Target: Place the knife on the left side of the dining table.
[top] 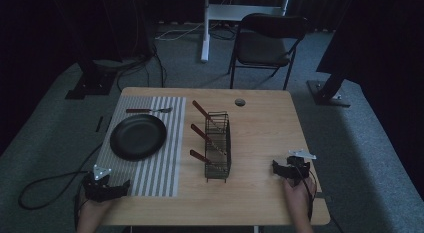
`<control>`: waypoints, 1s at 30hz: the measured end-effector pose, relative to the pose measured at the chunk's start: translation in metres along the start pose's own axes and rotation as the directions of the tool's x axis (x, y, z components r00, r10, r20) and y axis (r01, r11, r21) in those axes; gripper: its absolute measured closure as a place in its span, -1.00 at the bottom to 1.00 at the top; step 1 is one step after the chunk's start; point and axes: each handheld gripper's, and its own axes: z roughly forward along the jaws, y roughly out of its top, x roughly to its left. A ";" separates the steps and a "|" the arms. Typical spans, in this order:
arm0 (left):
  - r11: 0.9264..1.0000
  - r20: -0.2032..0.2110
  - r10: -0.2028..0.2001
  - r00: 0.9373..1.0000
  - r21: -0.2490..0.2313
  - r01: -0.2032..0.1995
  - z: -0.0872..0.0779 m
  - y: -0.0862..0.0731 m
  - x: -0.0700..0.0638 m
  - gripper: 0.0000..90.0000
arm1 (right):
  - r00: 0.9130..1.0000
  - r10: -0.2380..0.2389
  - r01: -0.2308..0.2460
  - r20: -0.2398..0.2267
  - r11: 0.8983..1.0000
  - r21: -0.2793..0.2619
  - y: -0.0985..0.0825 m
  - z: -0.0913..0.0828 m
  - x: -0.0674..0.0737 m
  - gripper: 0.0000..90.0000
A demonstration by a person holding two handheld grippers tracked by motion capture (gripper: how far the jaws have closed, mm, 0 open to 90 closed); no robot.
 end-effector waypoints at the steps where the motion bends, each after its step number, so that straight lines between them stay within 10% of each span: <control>1: 1.000 0.000 0.000 1.000 0.000 0.000 0.000 0.000 0.000 -0.99 | 1.000 0.000 0.000 0.000 1.000 0.000 0.000 0.000 0.000 -0.72; 16: 1.000 0.050 -0.018 0.999 -0.007 0.018 -0.003 0.003 0.003 -0.99 | 1.000 0.000 0.000 0.000 1.000 0.000 0.000 0.000 0.000 -0.72; 30: 0.998 0.095 0.062 0.994 -0.010 -0.062 -0.009 0.018 -0.014 -0.99 | 1.000 -0.001 0.001 0.000 1.000 0.000 0.000 0.000 0.000 -0.72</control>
